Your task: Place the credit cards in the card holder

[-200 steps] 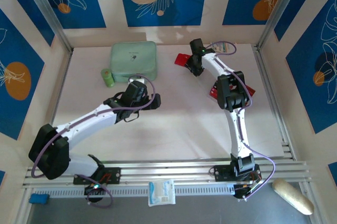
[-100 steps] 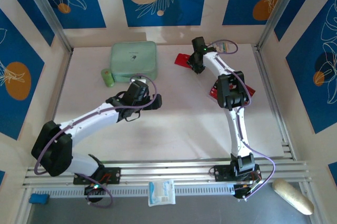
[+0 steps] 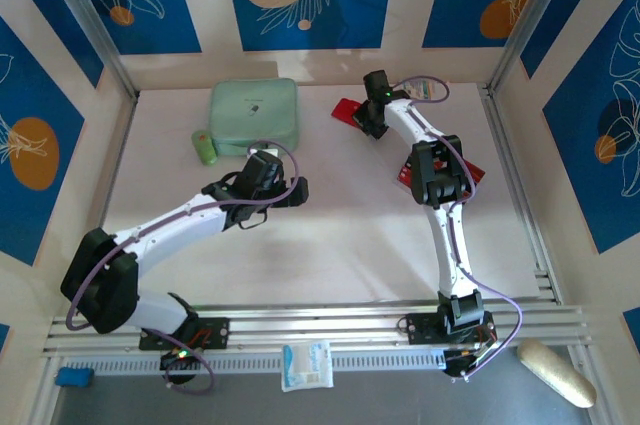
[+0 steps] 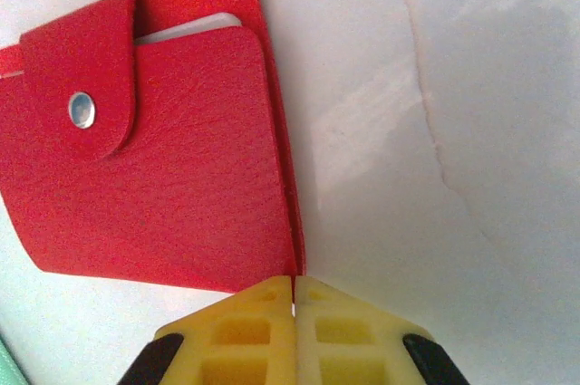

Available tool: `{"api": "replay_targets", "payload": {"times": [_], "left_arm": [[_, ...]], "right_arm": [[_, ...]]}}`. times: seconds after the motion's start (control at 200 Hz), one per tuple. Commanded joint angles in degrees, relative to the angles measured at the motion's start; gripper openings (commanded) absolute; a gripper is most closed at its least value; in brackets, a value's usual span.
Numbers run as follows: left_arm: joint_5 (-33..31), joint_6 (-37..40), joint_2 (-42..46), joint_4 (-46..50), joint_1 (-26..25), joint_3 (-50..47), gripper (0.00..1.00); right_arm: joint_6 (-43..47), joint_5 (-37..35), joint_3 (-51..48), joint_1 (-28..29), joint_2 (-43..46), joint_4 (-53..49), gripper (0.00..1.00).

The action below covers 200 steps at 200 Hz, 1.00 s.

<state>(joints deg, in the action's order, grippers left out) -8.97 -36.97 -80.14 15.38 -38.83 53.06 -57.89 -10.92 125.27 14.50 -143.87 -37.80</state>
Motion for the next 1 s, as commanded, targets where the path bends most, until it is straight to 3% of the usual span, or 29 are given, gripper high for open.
{"api": "replay_targets", "payload": {"times": [0.0,0.44,0.69,0.78,0.92,0.995], "left_arm": [[0.88,0.17,-0.48,-0.85,0.59,1.26,1.0],[0.07,-0.19,1.55,-1.23,0.6,0.05,1.0],[-0.54,-0.3,2.51,-1.53,0.55,-1.33,1.0],[-0.86,-0.55,3.0,-1.58,0.6,-2.06,1.0],[-0.95,-1.1,3.58,-1.62,0.55,-3.37,1.0],[-0.95,-1.38,3.65,-1.67,0.58,-3.84,1.0]], "right_arm": [[1.14,0.89,-0.62,0.3,0.44,-1.31,0.0],[-1.15,0.64,-34.63,5.15,22.66,14.04,0.0],[-6.93,1.55,-53.45,14.31,33.28,20.6,0.0],[-7.94,0.39,-57.03,16.99,36.59,21.97,0.0],[-4.07,0.32,-53.23,14.44,37.74,18.49,0.0],[-0.97,-0.18,-49.01,12.83,37.25,16.07,0.12]]}}
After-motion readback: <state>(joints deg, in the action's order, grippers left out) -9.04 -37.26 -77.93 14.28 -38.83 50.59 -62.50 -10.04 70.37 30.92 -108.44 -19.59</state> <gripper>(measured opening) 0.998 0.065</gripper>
